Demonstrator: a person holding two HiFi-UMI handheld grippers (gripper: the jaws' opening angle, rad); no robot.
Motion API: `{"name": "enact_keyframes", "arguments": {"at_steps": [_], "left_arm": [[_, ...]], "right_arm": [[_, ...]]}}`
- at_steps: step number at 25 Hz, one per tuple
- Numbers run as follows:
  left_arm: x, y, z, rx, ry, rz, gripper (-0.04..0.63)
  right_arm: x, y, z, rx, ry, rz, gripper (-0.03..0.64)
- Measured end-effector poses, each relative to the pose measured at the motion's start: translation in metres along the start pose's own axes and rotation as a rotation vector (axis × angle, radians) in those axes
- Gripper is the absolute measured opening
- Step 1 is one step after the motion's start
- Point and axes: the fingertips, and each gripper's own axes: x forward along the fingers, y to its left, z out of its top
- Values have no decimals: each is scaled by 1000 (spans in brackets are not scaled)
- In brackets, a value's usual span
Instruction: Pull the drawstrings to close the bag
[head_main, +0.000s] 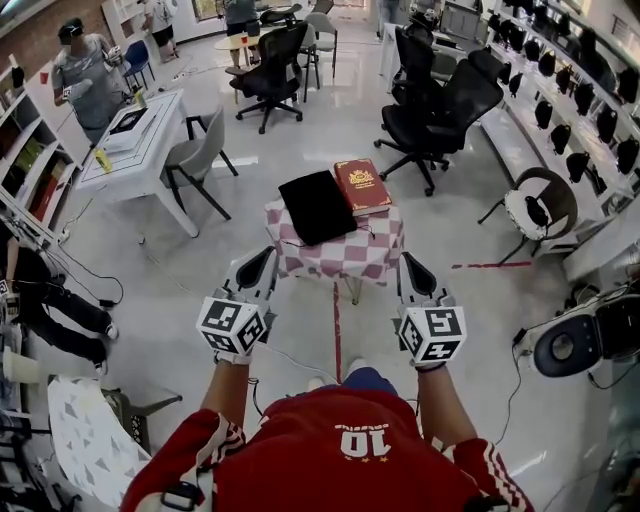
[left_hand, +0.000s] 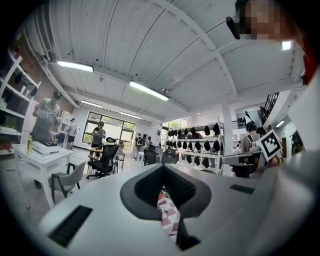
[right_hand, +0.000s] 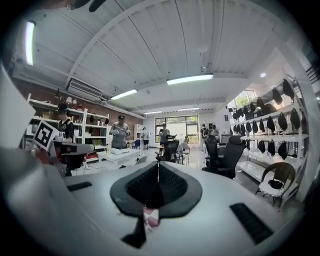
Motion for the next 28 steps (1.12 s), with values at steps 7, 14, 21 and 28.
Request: {"name": "enact_keyframes", "arguments": {"at_steps": [7,14,21,28], "left_arm": [[18,16,-10,-43,-5,26,8],[75,33,-8,22,12,79,8],[141,39,-4,71,16,76,8],[172,59,-7,65,8,115,8]], "right_arm": [[42,-3,2,2,-15,57,17],[113,-28,6,14,-28,132,17],[177,-59,16,21,-38,188,17],[213,-81,7,26,-17,202,17]]}}
